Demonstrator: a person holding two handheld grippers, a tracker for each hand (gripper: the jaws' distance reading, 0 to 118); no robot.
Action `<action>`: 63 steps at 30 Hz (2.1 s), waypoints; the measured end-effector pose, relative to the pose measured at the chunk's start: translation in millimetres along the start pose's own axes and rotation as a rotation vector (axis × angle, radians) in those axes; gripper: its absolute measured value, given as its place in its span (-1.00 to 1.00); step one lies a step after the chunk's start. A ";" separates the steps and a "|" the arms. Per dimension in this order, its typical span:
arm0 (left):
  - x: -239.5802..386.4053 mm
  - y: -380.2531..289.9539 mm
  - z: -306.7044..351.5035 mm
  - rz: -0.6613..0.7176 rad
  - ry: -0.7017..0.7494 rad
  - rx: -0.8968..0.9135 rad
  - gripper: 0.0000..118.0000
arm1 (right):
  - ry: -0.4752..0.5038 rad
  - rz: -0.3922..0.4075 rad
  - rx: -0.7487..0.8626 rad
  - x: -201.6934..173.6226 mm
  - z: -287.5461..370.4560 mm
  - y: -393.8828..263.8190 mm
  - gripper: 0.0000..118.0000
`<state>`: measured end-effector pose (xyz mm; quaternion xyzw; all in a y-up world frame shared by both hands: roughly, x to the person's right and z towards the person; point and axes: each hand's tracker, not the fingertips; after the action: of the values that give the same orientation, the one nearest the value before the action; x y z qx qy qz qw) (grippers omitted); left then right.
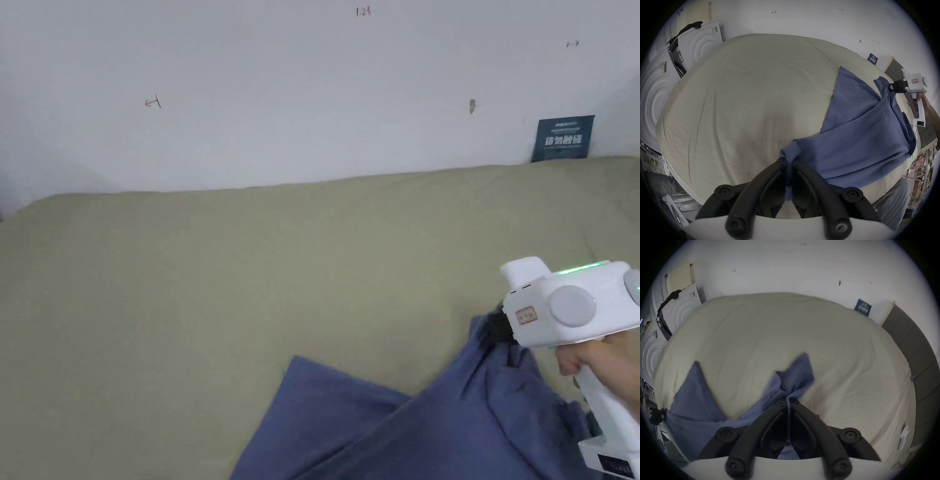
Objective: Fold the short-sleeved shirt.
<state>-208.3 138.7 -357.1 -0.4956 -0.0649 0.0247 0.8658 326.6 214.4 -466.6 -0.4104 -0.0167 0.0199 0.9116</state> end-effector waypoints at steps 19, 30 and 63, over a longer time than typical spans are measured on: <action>82.7 189.6 250.1 -0.069 -0.078 0.564 -0.92 | -0.125 -0.038 0.535 56.7 379.3 46.2 -0.95; 118.6 277.1 331.7 -0.082 0.047 0.662 -0.92 | -0.211 -0.031 0.636 60.7 437.6 121.0 -0.95; 161.9 486.8 223.4 -0.009 0.152 0.749 -0.92 | -0.344 -0.017 0.739 94.9 285.8 358.6 -0.95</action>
<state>-68.1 594.1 -650.3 -0.1450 0.0106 0.0062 0.9894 399.9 670.3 -544.3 -0.0459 -0.1639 0.0853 0.9817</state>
